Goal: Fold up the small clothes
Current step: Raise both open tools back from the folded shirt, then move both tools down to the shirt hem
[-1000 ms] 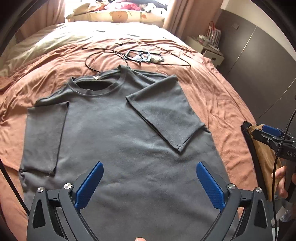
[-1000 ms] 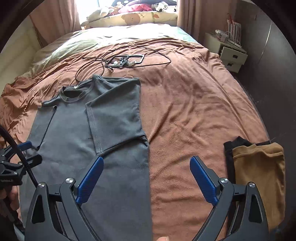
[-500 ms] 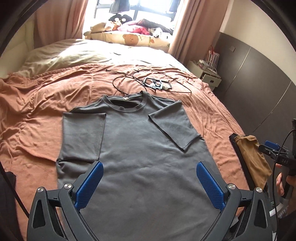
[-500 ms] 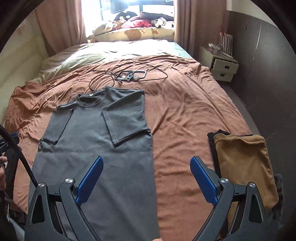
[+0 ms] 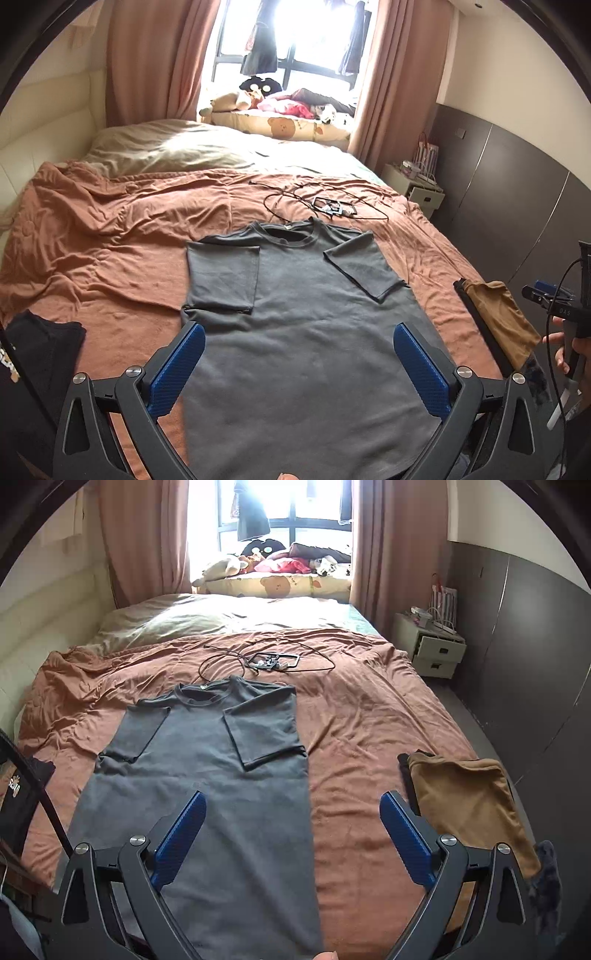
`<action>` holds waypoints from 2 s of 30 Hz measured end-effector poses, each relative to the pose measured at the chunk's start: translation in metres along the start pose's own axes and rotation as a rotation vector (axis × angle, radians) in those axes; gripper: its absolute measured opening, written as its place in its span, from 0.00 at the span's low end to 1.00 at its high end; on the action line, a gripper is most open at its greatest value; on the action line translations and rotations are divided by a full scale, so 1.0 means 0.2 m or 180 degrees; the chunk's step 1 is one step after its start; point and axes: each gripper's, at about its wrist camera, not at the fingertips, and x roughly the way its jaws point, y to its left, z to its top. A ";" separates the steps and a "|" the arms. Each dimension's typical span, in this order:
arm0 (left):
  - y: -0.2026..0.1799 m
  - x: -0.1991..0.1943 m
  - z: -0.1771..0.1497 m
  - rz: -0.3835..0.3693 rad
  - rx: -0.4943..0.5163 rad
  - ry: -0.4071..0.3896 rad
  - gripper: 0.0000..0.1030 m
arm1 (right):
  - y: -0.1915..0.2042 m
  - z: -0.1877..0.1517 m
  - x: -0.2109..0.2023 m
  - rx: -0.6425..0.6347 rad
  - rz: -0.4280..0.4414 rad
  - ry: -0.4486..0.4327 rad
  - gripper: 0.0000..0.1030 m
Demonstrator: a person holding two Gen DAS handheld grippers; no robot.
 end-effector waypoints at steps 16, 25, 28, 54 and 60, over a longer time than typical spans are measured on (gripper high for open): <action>0.11 -0.51 -0.47 -0.0073 -0.0196 -0.0307 1.00 | -0.15 -0.39 -0.31 0.0057 0.0284 -0.0167 0.92; 0.19 -0.62 -0.73 -0.0022 -0.0279 -0.0390 0.99 | -0.24 -0.63 -0.37 0.0284 0.0352 -0.0227 0.92; 0.22 -0.62 -0.83 -0.0022 -0.0299 -0.0390 0.99 | -0.26 -0.70 -0.36 0.0309 0.0296 -0.0231 0.92; 0.73 -0.23 -1.40 -0.0161 -0.1490 0.0262 0.62 | -0.36 -1.01 0.07 0.0881 0.0683 0.0177 0.92; 0.78 -0.07 -1.41 -0.0345 -0.1718 0.0432 0.51 | -0.35 -1.01 0.22 0.1016 0.0776 0.0340 0.78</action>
